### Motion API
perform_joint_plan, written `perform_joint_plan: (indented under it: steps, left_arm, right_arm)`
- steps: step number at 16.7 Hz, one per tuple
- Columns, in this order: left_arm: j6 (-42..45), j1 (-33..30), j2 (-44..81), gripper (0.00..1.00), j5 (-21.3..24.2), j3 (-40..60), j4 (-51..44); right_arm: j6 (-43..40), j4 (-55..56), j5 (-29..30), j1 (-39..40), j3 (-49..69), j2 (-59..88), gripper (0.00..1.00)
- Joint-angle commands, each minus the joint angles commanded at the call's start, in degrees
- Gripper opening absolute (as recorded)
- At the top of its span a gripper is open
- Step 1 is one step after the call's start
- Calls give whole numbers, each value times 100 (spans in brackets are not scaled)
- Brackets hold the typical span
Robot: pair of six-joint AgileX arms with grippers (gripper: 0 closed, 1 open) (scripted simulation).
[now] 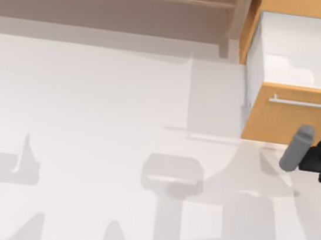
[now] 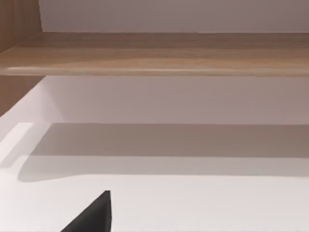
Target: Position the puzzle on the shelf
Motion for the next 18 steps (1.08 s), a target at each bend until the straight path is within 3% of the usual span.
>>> perform_joint_plan:
  steps: [18]
  left_arm:
    - [0, 0, 0, 100, 0, 0, 0]
  right_arm:
    - [25, -1002, -382, -370, 1408, 438, 0]
